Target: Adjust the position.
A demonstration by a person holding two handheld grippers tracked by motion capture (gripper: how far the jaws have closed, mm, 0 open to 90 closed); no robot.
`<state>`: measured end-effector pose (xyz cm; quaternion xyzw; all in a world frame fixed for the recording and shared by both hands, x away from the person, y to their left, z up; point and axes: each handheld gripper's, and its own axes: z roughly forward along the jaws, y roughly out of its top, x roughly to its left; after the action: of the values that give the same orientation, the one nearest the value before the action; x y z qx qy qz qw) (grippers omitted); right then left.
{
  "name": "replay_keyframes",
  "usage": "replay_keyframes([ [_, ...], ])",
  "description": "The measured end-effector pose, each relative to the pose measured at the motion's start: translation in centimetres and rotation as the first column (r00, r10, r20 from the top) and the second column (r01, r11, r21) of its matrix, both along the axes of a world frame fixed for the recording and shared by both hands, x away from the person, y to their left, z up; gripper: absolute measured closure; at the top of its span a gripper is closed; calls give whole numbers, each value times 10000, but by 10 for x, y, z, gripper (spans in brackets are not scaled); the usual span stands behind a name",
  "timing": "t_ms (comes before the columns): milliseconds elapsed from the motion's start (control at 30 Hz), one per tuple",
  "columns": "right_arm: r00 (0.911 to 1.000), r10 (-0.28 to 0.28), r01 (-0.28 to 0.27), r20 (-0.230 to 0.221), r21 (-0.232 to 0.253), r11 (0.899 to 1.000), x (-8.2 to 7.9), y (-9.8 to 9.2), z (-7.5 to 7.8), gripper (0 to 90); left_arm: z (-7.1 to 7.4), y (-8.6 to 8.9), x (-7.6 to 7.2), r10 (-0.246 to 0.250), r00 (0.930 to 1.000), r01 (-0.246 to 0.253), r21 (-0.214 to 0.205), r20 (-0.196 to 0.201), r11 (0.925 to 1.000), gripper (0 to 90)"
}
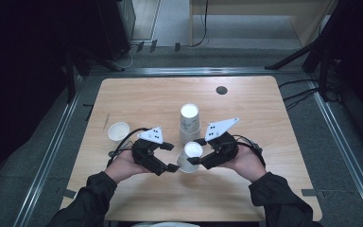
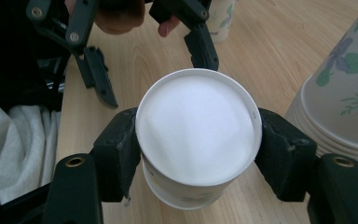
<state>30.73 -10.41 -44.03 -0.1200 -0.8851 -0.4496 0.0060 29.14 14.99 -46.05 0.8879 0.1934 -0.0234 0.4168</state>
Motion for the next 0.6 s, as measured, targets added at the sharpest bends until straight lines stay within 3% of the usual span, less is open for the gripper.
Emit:
replay_keyframes([
  [367, 9995, 295, -291, -115, 318, 9991, -5, 9, 5, 358, -1, -10, -3, -233, 9996, 238, -336, 165, 9992, 170],
  [600, 9993, 274, -255, -246, 766, 9967, -6, 12, 10, 359, 1, -10, -4, -211, 9994, 232, -820, 270, 9964, 170],
])
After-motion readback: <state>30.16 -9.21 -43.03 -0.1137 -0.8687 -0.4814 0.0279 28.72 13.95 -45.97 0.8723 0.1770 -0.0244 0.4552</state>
